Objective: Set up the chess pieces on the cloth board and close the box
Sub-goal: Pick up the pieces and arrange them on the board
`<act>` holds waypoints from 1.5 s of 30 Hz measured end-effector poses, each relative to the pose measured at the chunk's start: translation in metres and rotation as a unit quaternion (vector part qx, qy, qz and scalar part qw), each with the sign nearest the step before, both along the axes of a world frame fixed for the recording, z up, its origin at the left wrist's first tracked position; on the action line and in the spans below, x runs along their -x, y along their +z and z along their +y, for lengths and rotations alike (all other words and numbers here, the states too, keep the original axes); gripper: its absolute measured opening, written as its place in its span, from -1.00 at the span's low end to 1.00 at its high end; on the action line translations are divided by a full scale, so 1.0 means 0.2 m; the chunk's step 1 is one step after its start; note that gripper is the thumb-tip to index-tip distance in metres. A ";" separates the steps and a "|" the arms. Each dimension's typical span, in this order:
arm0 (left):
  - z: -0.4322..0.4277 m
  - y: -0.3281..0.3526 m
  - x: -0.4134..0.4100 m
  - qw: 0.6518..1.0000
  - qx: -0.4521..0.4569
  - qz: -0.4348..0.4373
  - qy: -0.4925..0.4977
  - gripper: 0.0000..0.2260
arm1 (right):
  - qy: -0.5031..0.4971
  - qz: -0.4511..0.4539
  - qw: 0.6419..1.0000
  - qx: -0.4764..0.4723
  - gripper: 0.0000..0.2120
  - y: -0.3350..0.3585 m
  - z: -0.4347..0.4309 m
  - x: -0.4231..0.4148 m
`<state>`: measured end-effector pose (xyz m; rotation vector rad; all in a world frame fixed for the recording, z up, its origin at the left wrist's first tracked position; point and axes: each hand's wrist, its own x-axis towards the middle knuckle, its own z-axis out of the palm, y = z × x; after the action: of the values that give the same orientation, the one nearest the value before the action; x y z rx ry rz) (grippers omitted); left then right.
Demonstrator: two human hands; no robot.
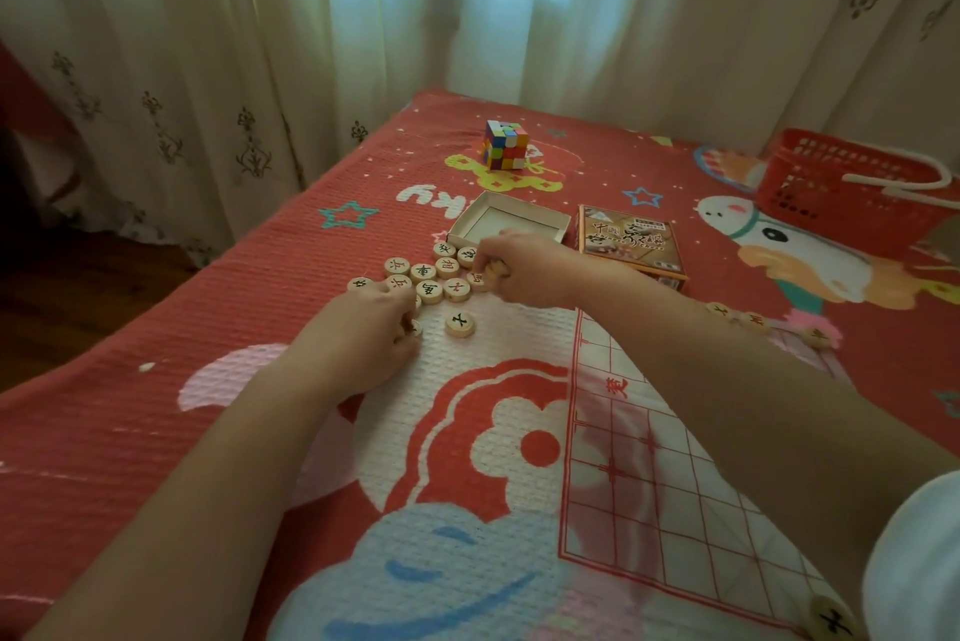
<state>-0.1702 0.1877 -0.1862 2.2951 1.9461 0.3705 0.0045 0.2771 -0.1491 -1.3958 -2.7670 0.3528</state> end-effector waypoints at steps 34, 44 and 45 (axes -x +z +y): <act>0.21 0.04 -0.04 0.999 0.006 0.053 0.007 -0.85 | 0.019 -0.037 0.999 0.010 -0.74 -0.01 0.02 0.17; 0.20 -0.01 -0.03 0.999 0.014 0.024 0.023 -0.85 | 0.021 -0.016 1.000 -0.016 -0.74 -0.02 0.01 0.16; 0.19 0.00 -0.03 1.000 0.009 0.019 0.019 -0.85 | 0.017 -0.003 1.000 -0.009 -0.74 -0.02 0.00 0.15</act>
<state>-0.1638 0.2257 -0.1868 2.2723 2.0053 0.3151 -0.0248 0.2778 -0.1527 -1.3503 -2.7932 0.3241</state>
